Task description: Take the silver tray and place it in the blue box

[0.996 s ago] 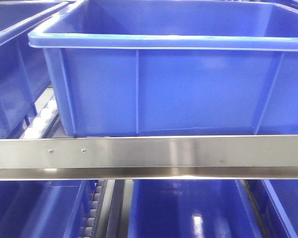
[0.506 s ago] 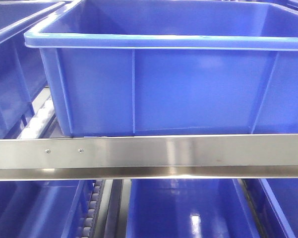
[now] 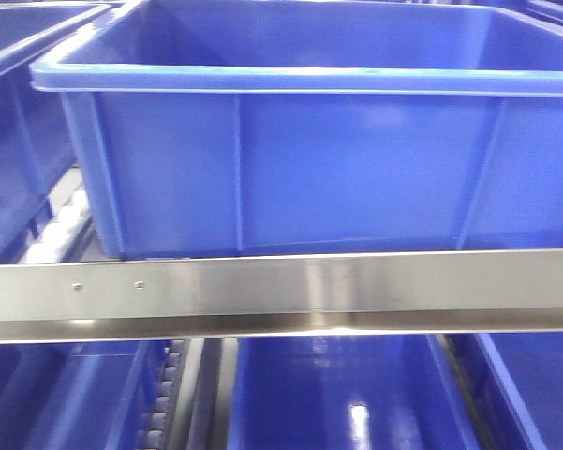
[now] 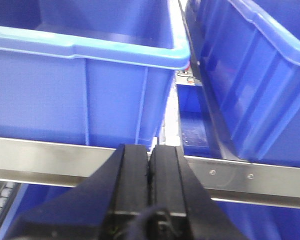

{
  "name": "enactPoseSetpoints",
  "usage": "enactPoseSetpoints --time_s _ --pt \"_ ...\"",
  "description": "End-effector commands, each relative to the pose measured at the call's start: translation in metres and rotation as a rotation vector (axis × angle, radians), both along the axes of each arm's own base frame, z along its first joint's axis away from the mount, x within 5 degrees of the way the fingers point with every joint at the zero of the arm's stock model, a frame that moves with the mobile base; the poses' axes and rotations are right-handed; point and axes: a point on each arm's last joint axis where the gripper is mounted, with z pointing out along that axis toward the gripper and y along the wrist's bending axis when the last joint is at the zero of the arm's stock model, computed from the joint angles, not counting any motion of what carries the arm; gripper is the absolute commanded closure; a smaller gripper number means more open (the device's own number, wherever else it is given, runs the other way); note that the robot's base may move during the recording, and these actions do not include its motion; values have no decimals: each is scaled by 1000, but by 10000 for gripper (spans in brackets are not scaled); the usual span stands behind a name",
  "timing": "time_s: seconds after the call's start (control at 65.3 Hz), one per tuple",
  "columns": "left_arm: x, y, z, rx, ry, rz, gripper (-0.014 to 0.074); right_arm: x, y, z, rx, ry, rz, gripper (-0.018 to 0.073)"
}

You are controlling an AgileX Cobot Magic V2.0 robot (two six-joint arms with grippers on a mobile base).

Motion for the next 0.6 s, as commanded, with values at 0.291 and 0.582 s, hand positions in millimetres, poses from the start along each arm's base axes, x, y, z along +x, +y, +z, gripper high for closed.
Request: enactPoseSetpoints --time_s 0.291,0.582 --pt "-1 0 10 -13 -102 4 701 8 -1 -67 54 -192 -41 507" --pt "-1 0 10 -13 -103 4 701 1 -1 -87 59 -189 -42 507"
